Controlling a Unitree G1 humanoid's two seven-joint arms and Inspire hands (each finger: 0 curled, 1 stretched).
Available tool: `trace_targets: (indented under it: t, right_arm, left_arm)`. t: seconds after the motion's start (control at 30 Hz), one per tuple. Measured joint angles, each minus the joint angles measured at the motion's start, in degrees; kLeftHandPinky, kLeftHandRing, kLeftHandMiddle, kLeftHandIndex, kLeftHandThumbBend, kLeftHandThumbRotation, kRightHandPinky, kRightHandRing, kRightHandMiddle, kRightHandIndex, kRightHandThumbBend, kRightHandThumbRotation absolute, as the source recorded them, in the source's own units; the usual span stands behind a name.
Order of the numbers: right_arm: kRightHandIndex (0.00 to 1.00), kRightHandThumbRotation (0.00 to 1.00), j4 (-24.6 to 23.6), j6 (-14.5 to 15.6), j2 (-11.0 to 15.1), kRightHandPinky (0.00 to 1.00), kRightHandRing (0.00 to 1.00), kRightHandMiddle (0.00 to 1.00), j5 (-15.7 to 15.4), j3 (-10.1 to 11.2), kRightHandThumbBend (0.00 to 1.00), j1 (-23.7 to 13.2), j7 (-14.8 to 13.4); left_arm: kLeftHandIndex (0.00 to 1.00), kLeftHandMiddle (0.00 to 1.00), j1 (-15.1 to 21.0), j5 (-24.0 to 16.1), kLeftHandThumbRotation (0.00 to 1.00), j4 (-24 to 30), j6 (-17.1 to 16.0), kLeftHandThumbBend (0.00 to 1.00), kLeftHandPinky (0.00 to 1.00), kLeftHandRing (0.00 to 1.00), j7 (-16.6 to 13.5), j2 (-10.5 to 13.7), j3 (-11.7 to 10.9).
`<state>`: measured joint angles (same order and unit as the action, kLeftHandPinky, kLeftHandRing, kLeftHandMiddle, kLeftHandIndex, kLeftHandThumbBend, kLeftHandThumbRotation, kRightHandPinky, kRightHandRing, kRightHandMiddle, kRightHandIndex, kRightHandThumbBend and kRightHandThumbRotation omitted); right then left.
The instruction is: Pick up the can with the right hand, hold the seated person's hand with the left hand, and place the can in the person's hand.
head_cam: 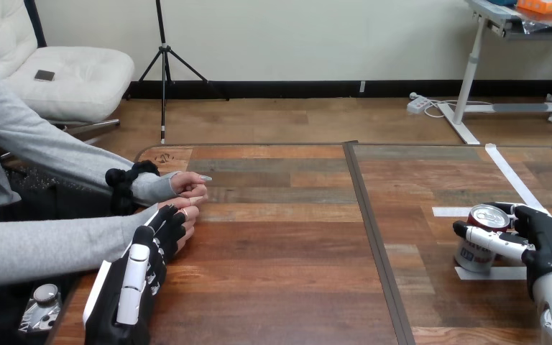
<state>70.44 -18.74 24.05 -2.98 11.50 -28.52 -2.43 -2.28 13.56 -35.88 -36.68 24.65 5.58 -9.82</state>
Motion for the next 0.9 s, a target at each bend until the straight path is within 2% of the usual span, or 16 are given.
trace_targets:
  t: [0.43, 0.9]
  right_arm:
    - [0.51, 0.0, 0.15, -0.91, 0.07, 0.37, 0.42, 0.48, -1.47, -0.63, 0.72, 0.12, -2.69]
    - [0.49, 0.0, 0.3, -2.4, 0.06, 0.37, 0.41, 0.47, -0.75, -0.21, 0.72, 0.48, -2.04]
  left_arm:
    - [0.88, 0.88, 0.0, -0.04, 1.0, 0.0, 0.0, 0.56, 0.94, 0.9, -0.11, 0.0, 0.0]
    - [0.88, 0.88, 0.0, -0.04, 1.0, 0.0, 0.01, 0.56, 0.94, 0.9, -0.07, 0.01, 0.03]
